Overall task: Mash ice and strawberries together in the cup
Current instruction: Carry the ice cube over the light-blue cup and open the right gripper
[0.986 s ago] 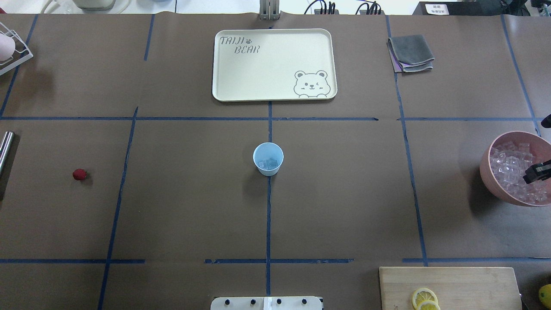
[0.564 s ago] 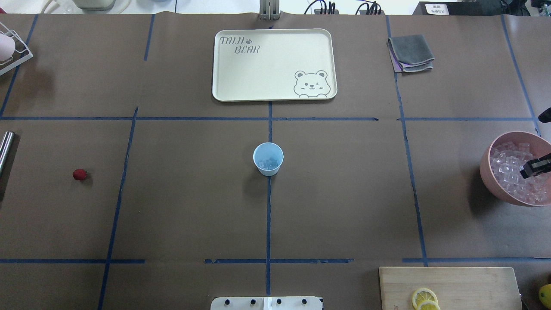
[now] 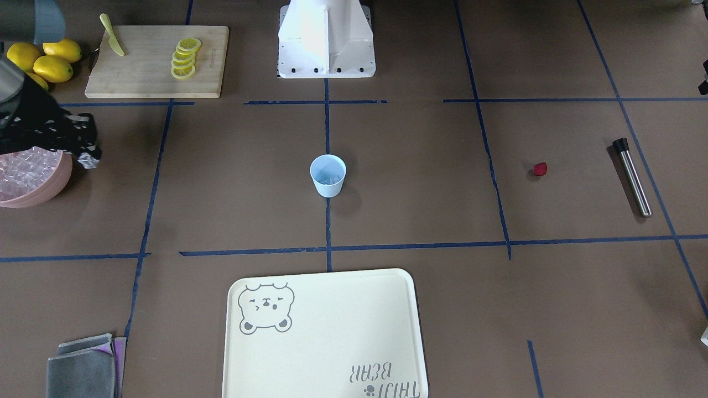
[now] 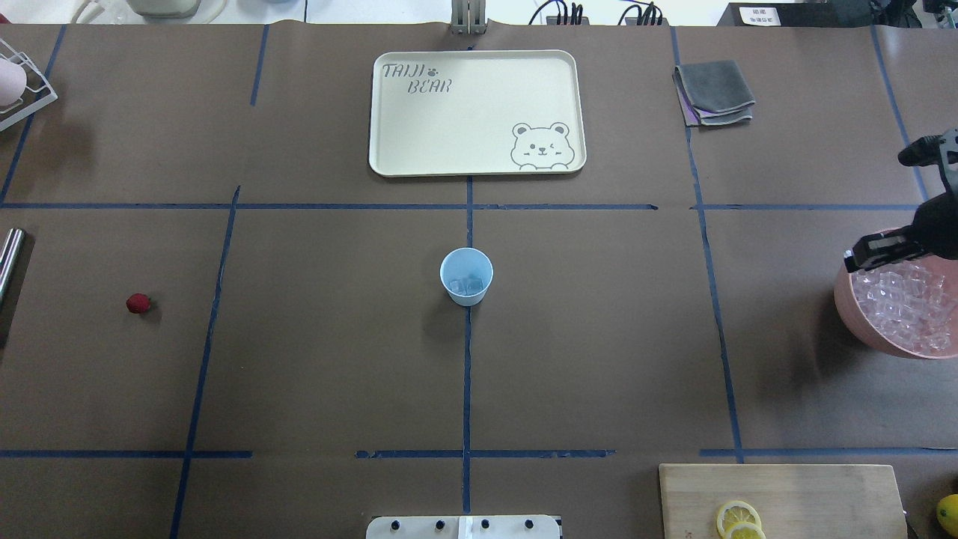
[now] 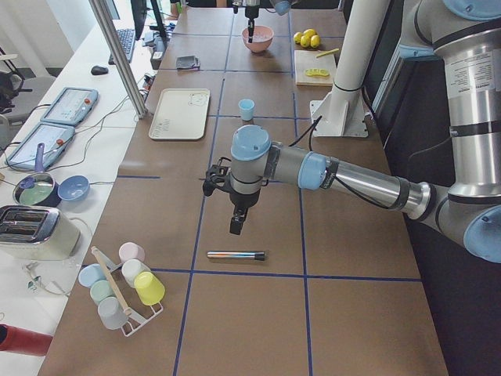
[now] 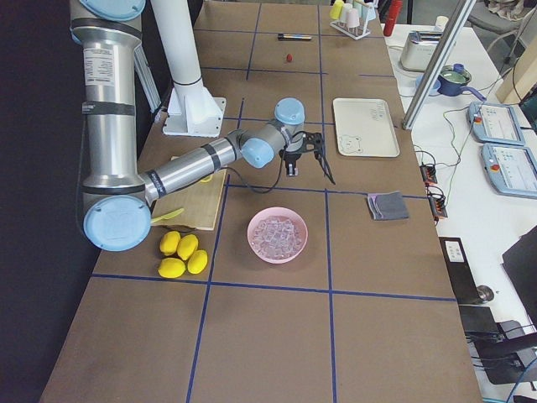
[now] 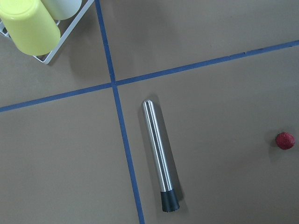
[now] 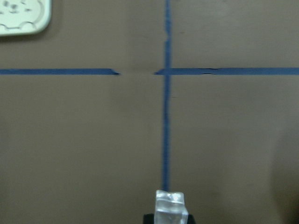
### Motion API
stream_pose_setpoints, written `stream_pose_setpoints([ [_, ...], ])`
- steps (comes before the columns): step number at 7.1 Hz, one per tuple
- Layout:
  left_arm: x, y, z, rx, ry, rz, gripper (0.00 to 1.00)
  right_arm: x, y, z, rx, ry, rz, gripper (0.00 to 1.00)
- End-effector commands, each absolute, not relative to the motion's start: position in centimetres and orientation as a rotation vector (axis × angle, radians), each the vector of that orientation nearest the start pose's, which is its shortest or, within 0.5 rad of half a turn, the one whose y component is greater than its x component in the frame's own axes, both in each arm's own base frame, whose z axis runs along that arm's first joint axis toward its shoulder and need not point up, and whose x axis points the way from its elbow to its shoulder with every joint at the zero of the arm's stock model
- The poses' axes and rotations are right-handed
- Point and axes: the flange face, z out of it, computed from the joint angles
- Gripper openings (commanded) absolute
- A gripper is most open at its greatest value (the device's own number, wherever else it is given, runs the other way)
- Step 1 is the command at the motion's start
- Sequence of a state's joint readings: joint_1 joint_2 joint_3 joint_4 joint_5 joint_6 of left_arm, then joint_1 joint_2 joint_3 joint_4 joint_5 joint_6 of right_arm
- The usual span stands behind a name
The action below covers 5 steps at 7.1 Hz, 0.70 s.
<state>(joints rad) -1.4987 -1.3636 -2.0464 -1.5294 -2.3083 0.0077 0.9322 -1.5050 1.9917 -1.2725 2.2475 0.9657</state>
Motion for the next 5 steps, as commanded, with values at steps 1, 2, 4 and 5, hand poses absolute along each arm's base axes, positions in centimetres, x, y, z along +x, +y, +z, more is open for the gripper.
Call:
stream_pose_setpoints([
  [1,-3.7,-40.8,52.5,0.189,0.740,0.158,1.00,-33.5,-43.0,28.5,-0.022,-1.100,0.154,0.00],
  [2,-3.7,-40.8,52.5,0.190,0.740,0.158,1.00,-37.8,-41.9,25.2,-0.027,-1.122,0.205,0.00],
  [4,-3.7,-40.8,52.6,0.190,0.740,0.158,1.00,-48.0,-41.4,19.2,-0.035,-1.138,0.324,0.00],
  [5,-3.7,-40.8,52.6,0.190,0.740,0.158,1.00,-52.2,-41.1,17.5,-0.020,-1.131,0.359,0.01],
])
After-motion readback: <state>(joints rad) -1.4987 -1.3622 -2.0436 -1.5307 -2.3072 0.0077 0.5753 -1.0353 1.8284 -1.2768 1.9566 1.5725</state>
